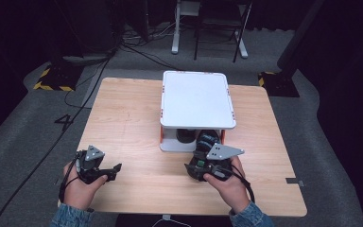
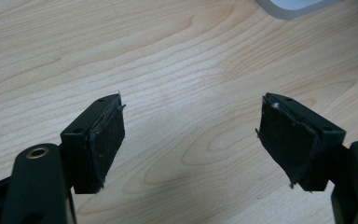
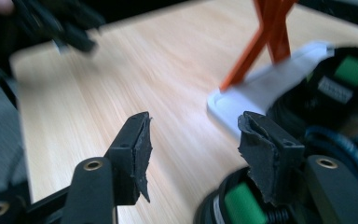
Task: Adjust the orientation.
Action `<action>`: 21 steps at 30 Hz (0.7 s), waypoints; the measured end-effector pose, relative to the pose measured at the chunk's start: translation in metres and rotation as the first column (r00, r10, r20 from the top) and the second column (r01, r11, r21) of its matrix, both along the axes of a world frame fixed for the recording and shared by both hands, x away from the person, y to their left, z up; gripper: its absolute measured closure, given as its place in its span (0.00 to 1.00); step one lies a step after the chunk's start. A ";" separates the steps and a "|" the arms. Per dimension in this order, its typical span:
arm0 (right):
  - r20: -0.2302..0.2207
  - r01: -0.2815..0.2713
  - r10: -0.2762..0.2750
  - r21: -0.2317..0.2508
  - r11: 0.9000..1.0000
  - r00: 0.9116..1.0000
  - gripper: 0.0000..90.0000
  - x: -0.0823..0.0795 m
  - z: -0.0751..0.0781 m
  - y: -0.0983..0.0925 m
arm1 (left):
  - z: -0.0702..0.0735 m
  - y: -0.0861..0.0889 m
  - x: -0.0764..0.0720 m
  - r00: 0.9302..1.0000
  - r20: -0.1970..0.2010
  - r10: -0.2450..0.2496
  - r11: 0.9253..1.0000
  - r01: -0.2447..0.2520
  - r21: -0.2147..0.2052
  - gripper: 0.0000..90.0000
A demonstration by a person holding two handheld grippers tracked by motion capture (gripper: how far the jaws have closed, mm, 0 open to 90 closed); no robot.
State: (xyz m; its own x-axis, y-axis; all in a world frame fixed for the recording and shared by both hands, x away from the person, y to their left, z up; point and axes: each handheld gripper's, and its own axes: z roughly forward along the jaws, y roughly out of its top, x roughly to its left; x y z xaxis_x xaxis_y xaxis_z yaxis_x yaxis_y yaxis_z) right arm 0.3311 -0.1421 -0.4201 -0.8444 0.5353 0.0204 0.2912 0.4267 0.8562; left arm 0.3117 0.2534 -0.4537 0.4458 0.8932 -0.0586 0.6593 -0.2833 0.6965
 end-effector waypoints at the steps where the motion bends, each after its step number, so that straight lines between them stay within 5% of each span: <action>1: 0.004 0.012 -0.012 -0.042 0.999 1.000 0.49 -0.001 -0.002 0.001 | 0.000 0.000 0.000 1.000 0.000 0.000 1.000 0.000 0.000 0.26; 5: -0.001 0.063 -0.064 -0.136 0.989 0.998 0.52 0.001 -0.013 -0.002 | -0.001 0.000 0.001 1.000 -0.001 0.005 1.000 -0.005 -0.004 0.26; 8: -0.004 0.054 -0.056 -0.189 0.980 0.998 0.78 0.006 -0.020 -0.005 | -0.001 -0.001 0.001 1.000 -0.007 0.002 1.000 -0.002 -0.003 0.26; 11: -0.032 0.011 -0.017 -0.189 0.982 0.999 0.90 0.010 -0.018 -0.013 | -0.002 -0.002 0.002 1.000 -0.005 -0.007 1.000 0.007 0.000 0.26; 21: -0.047 0.011 -0.021 -0.218 0.976 0.999 0.90 0.014 0.009 -0.052 | -0.002 -0.004 0.004 1.000 -0.007 -0.013 1.000 0.013 -0.001 0.26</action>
State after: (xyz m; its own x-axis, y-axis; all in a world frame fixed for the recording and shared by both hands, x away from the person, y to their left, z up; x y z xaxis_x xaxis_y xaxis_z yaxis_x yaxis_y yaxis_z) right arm 0.3453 -0.1940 -0.4113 -0.8366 0.5449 -0.0573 0.3383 0.5960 0.7282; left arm 0.3161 0.2490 -0.4559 0.4569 0.8873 -0.0629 0.6601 -0.2909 0.6925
